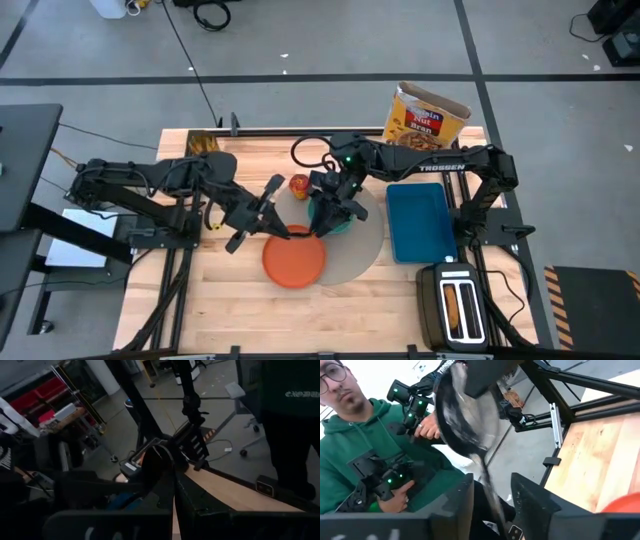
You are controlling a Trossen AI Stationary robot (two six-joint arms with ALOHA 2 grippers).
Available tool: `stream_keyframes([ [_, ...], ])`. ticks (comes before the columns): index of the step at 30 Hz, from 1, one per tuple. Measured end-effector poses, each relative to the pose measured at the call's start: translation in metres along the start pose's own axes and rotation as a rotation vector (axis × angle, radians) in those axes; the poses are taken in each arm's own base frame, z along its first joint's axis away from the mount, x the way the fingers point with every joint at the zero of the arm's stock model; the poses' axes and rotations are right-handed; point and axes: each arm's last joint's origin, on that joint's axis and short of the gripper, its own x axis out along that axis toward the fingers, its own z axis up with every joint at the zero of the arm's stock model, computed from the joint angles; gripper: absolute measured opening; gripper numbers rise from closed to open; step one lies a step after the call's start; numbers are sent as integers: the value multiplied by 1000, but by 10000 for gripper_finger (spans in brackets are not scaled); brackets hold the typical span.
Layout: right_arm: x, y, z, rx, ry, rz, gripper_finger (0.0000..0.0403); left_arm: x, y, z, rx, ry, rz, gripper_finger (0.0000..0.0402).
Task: Arrange a breakfast setting
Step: Put the black spoon to the right of the green bowl on the brown table mat
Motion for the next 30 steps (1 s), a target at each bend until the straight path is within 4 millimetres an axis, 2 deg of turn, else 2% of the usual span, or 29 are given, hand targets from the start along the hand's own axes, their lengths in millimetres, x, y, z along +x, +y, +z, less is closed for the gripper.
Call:
stream_keyframes([
  [5,0,0,-1,-6,3,-3,98,0,0,0,-1,1,-3,8],
  [11,-2,1,0,-56,13,27,24,0,0,0,-1,-3,-10,10],
  [16,-3,0,0,-76,11,24,20,-1,1,0,-103,17,26,26],
  [21,-2,0,1,-92,-8,-13,20,-7,1,2,-232,27,73,72],
  [24,-2,0,1,-89,-26,-51,20,-16,0,7,-247,29,111,112],
  [27,-5,-1,0,-43,-32,-81,20,-34,-4,13,-245,39,149,153],
  [30,-11,9,-3,22,-36,-167,20,-60,-10,20,-246,70,205,185],
])
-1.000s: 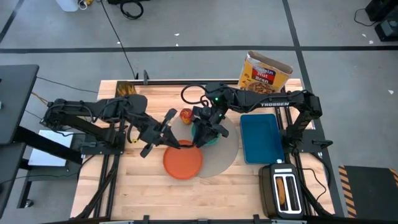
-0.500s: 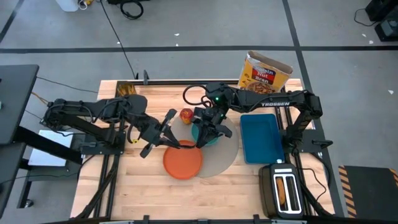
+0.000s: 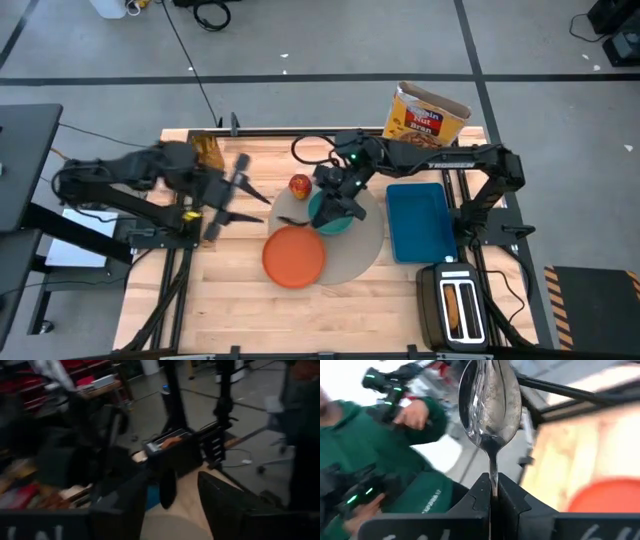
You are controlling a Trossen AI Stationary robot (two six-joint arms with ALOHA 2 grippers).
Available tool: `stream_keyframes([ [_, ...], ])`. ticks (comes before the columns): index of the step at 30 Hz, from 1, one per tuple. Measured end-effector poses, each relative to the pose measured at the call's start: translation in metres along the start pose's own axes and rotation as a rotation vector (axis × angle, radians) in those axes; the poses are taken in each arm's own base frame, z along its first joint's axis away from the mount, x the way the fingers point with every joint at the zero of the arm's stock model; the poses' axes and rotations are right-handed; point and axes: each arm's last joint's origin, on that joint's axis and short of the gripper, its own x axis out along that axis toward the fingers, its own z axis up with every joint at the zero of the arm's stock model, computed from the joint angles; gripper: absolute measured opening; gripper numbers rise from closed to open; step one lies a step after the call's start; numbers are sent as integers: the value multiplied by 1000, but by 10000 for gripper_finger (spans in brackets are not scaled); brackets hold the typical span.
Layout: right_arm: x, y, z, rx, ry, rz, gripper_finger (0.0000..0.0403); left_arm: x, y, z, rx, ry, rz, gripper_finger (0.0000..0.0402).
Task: Arrange a breakfast setting
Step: Put the black spoon to the right of the green bowl on the brown table mat
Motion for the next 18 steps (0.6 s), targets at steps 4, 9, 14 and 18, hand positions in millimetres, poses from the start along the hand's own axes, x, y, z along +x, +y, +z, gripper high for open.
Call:
stream_keyframes([
  [4,-6,12,-22,141,49,-327,20,-39,-3,3,-52,31,137,201],
  [9,-15,32,-60,453,70,-887,20,-71,-6,2,-154,47,263,196],
  [14,-10,29,-101,868,52,-1310,20,-84,-8,1,-179,45,305,191],
  [18,8,8,-125,1034,2,-1393,20,-84,-9,-1,-179,59,302,190],
])
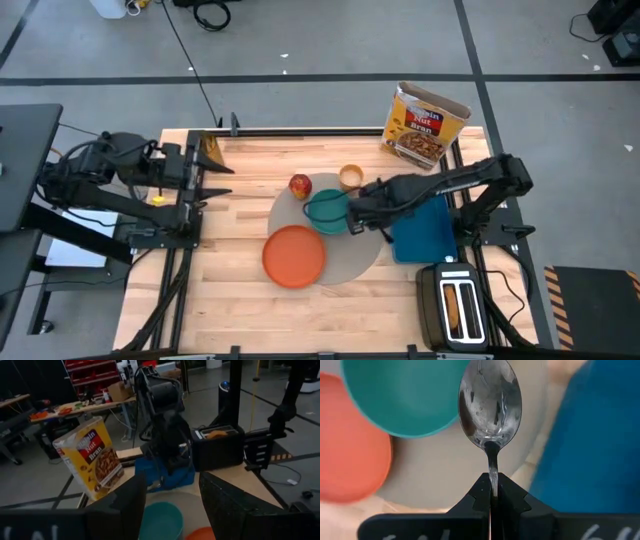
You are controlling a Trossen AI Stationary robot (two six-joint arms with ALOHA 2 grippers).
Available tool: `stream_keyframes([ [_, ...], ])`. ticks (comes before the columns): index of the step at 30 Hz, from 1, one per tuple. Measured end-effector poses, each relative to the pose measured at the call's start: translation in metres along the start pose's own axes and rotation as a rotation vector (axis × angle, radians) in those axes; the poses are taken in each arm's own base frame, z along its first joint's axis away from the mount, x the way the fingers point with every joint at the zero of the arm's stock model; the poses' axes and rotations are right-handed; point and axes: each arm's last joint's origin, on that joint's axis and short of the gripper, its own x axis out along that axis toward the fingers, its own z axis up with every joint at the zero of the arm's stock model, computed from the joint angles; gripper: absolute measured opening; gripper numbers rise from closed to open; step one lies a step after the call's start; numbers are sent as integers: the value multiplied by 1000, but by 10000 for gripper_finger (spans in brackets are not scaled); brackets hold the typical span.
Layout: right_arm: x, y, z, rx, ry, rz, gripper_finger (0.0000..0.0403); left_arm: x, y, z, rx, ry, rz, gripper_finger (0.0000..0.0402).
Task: Arrange a breakfast setting
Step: Put the black spoon to the right of the green bowl on the brown table mat
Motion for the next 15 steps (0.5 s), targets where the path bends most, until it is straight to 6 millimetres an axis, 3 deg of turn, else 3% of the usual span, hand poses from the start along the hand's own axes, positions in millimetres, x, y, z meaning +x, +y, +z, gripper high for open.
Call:
stream_keyframes([
  [5,37,1,-8,163,14,-65,20,1,-1,-3,2,35,-6,190],
  [15,78,-1,-1,320,16,-88,21,1,-1,-6,3,57,-10,190],
])
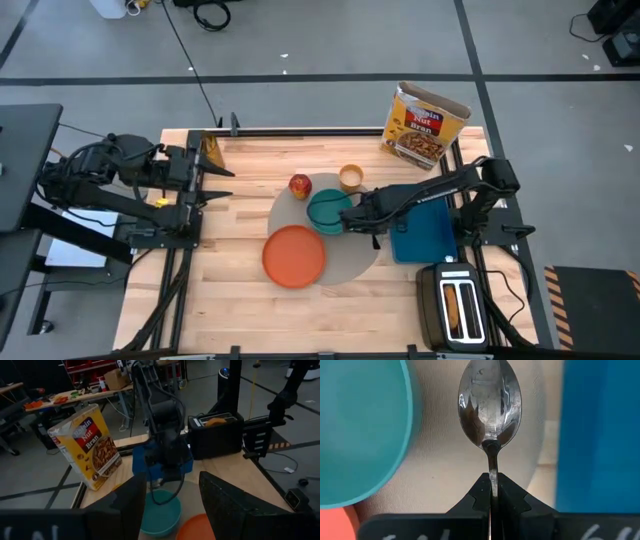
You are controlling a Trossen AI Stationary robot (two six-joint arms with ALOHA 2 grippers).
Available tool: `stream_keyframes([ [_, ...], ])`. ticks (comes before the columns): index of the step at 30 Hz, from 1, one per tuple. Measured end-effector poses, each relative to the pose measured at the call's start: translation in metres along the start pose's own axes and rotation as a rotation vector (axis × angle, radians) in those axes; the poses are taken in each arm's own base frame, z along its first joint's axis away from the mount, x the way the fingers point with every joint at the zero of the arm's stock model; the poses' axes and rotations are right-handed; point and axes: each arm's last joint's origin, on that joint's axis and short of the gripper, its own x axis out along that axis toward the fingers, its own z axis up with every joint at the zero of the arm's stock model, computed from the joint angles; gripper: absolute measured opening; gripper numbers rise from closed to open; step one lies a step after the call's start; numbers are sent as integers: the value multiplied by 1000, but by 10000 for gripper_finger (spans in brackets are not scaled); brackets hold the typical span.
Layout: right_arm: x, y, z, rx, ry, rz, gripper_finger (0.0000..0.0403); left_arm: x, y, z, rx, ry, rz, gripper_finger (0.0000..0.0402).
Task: Arrange a breakfast setting
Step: Put the black spoon to the right of the green bowl on the brown table mat, then put the bread on the orange plate
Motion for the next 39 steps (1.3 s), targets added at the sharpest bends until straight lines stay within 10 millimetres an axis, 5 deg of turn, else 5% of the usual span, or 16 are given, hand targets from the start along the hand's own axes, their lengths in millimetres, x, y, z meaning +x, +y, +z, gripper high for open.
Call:
stream_keyframes([
  [11,44,13,10,-17,-7,-51,28,0,0,-1,-4,7,-1,190],
  [28,46,14,15,-55,5,-60,101,0,0,-1,-61,14,-2,190],
  [32,15,15,14,-108,15,-29,113,0,0,-1,-62,14,-2,190],
  [39,-94,-15,-15,-294,121,12,115,0,0,-1,-88,15,-2,190],
])
